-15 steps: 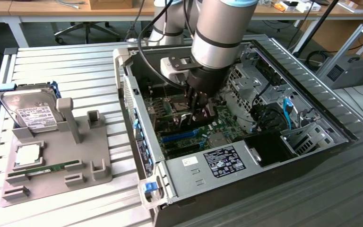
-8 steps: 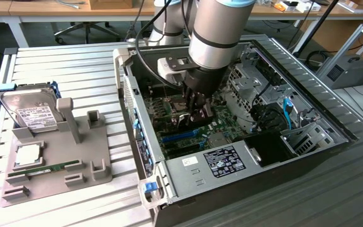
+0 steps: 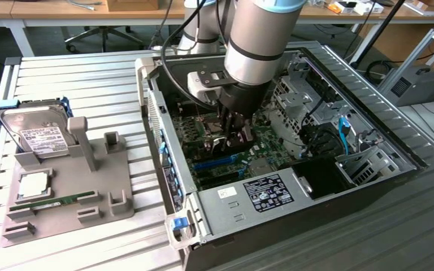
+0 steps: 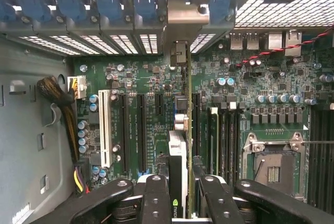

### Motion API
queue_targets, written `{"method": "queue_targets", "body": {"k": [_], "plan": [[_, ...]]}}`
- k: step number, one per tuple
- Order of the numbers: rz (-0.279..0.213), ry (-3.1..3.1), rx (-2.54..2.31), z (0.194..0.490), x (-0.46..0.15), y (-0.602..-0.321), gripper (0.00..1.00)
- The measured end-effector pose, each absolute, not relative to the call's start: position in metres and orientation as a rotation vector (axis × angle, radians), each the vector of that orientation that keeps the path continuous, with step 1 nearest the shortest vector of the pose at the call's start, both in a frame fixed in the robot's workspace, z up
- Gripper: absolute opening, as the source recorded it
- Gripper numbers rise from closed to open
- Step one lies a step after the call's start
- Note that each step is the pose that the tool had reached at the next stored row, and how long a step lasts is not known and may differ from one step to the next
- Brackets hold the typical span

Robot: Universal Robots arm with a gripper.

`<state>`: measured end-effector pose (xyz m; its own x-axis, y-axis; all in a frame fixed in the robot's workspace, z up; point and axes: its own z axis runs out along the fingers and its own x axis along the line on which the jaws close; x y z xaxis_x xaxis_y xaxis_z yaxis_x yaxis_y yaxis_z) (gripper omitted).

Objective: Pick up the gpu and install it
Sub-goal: 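Insert the gpu into the slot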

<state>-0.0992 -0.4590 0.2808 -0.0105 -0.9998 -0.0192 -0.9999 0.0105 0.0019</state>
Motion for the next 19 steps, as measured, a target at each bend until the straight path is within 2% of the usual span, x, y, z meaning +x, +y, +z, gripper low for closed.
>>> {"method": "queue_targets", "body": {"k": [19], "plan": [[0.023, 2.224, -2.201, 0.2713, -0.1013, -0.4605, 0.27]]}}
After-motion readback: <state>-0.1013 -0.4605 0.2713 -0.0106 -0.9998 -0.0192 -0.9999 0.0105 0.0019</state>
